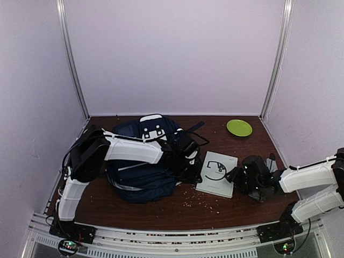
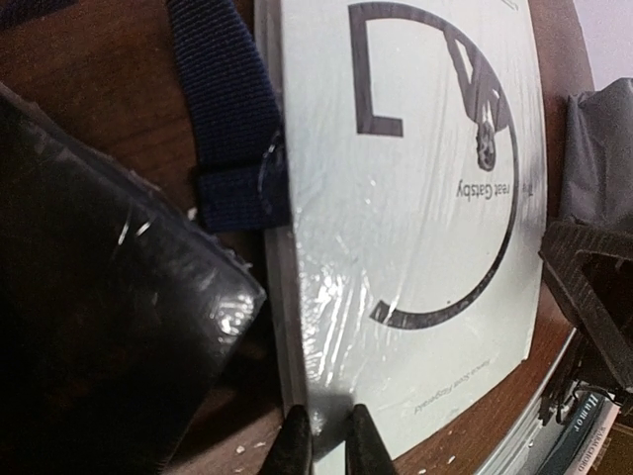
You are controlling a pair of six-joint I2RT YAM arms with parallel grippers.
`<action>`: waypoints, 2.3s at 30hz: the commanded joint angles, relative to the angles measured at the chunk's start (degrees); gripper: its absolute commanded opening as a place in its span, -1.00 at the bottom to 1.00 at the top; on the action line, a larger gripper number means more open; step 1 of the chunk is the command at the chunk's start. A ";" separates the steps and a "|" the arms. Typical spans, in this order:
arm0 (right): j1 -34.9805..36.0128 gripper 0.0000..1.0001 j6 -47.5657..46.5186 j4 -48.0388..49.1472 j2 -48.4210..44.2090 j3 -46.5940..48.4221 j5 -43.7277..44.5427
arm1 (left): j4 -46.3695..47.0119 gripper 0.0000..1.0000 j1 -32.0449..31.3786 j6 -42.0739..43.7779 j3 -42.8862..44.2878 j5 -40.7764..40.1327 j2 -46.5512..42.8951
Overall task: Pack the student bag
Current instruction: Pick up the book from the center of the board.
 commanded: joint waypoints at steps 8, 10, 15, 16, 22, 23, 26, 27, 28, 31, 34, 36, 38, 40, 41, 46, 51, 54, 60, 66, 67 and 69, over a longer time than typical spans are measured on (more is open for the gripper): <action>1.56 0.07 -4.49 6.57 -3.14 3.95 -18.42 | 7.68 -0.82 -0.71 0.42 -2.47 3.76 0.97; 1.54 0.05 -5.19 6.88 -4.01 4.29 -19.87 | 8.55 -0.82 -0.70 0.31 -3.36 3.90 0.27; 1.62 0.03 -4.78 10.65 -4.58 3.94 -23.83 | 9.95 -0.82 -0.62 0.03 -4.78 4.45 -0.99; 1.70 0.03 -4.59 11.67 -4.62 3.84 -24.35 | 10.03 -0.82 -0.64 0.01 -4.92 4.39 -1.12; 1.98 0.02 -2.79 17.15 -5.64 3.24 -25.58 | 10.46 -0.84 -0.64 -0.14 -5.64 4.39 -1.79; 2.06 0.02 -2.72 17.14 -5.97 3.38 -25.49 | 10.56 -0.84 -0.62 -0.17 -5.79 4.39 -1.92; 2.07 0.02 -2.79 16.99 -6.76 3.89 -25.36 | 10.72 -0.84 -0.65 -0.14 -6.07 4.30 -2.23; 2.07 0.02 -2.70 17.24 -7.11 3.89 -25.32 | 10.67 -0.84 -0.65 -0.10 -6.11 4.34 -2.30; 2.07 0.02 -2.53 17.51 -7.58 3.87 -25.24 | 10.72 -0.84 -0.69 -0.13 -6.12 4.38 -2.29; 2.07 0.02 -2.08 17.88 -9.36 3.88 -24.84 | 10.92 -0.84 -0.70 -0.03 -6.04 4.60 -2.29; 2.07 0.02 -2.21 16.98 -11.42 4.40 -24.41 | 11.18 -0.84 -0.76 -0.07 -5.94 4.90 -2.22; 2.07 0.02 -3.20 14.84 -12.14 5.19 -23.90 | 11.26 -0.84 -0.74 -0.01 -5.79 5.05 -2.20; 2.07 0.02 -3.65 13.68 -12.10 5.36 -23.57 | 11.35 -0.85 -0.70 -0.03 -5.61 5.23 -1.99; 2.07 0.02 -3.13 14.68 -11.46 4.80 -23.67 | 11.53 -0.85 -0.72 -0.10 -5.66 5.48 -2.03; 2.07 0.02 -2.76 15.69 -10.90 4.49 -23.69 | 11.66 -0.85 -0.70 -0.16 -5.74 5.57 -2.03; 2.37 0.02 0.40 23.11 -8.06 3.46 -24.41 | 12.25 -0.85 -0.78 -0.37 -6.15 6.01 -2.02; 2.85 0.01 0.88 25.00 -7.00 5.12 -24.64 | 12.32 -0.85 -0.79 -0.29 -6.06 6.20 -1.94; 2.95 0.01 1.46 26.03 -7.08 5.26 -24.77 | 12.34 -0.85 -0.79 -0.32 -6.02 6.24 -1.94; 2.95 0.01 2.48 27.61 -8.81 4.36 -24.25 | 12.51 -0.85 -0.79 -0.34 -5.95 6.40 -1.94; 2.95 0.02 -2.13 15.57 -11.34 6.55 -22.36 | 12.09 -0.86 -1.09 0.33 -5.59 6.14 -2.61; 2.99 0.02 -3.27 12.01 -11.48 6.97 -21.70 | 11.29 -0.87 -1.27 0.78 -5.14 5.76 -2.76; 3.04 0.02 -4.59 7.58 -11.45 6.12 -20.55 | 9.32 -0.89 -1.69 2.27 -3.97 5.24 -2.82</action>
